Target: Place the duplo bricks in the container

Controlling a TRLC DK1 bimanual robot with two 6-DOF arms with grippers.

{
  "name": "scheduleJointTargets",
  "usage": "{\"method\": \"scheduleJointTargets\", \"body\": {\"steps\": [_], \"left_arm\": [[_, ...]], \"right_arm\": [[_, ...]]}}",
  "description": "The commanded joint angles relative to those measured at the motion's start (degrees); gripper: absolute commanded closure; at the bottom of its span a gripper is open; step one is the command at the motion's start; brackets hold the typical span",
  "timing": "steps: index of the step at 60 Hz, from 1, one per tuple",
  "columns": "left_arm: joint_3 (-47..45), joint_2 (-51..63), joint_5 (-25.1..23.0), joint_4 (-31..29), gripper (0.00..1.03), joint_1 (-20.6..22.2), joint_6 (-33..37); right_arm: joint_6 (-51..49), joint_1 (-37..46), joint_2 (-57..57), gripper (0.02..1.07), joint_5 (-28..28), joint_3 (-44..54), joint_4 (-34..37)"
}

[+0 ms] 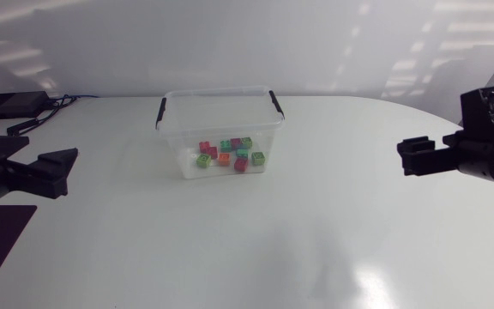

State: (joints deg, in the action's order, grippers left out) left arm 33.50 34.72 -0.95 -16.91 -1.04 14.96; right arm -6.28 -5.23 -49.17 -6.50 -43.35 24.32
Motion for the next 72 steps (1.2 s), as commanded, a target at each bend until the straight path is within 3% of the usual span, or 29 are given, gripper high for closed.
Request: {"method": "scheduleJointTargets", "body": {"steps": [1, 32, 72], "left_arm": [[-3.70, -3.78, 0.51, 2.67, 0.04, -0.98, -1.43], [-12.31, -17.14, 0.60, 10.14, 0.06, -1.60, -1.25], [-26.76, -29.13, 0.84, 14.75, 0.08, 0.20, -10.60]], "right_arm": [[-1.63, 1.54, 3.46, 0.07, -0.62, 3.71, -1.29], [-8.48, 5.23, 21.39, 0.07, -1.14, 14.79, -6.65], [1.59, 5.23, 40.33, 0.07, 4.07, 34.27, -18.70]]}}
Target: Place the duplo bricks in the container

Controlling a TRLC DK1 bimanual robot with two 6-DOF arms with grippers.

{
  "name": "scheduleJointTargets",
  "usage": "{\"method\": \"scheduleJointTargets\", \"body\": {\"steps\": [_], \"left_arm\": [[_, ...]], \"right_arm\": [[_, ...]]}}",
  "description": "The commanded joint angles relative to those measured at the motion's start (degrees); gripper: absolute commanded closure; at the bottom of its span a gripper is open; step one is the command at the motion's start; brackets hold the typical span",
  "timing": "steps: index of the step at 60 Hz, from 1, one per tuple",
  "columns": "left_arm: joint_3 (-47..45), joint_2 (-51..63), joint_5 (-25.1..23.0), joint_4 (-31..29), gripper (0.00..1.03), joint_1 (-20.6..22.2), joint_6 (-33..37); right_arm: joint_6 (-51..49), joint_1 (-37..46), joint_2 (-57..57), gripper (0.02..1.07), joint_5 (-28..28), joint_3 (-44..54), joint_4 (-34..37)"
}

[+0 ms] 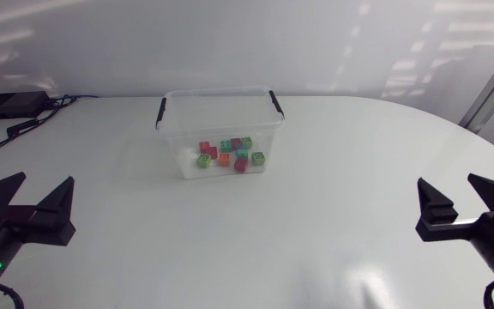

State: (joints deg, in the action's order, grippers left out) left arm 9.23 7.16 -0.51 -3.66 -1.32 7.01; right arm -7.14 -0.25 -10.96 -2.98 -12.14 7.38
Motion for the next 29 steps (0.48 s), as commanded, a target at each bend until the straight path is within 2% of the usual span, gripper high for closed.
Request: {"method": "scheduleJointTargets", "body": {"steps": [1, 19, 29], "left_arm": [[-2.86, -1.87, 0.41, 1.62, 0.08, 0.53, -2.88], [-9.23, -7.16, 0.51, 3.66, 0.10, 1.32, -7.01], [-9.23, -7.16, 0.51, 3.66, 0.10, 1.32, -7.01]], "right_arm": [[2.69, 0.25, 2.61, 0.07, 0.68, 3.55, -2.06], [7.14, 0.25, 10.96, 0.07, 2.98, 12.14, -7.38], [7.14, 0.25, 10.96, 0.07, 2.98, 12.14, -7.38]]}}
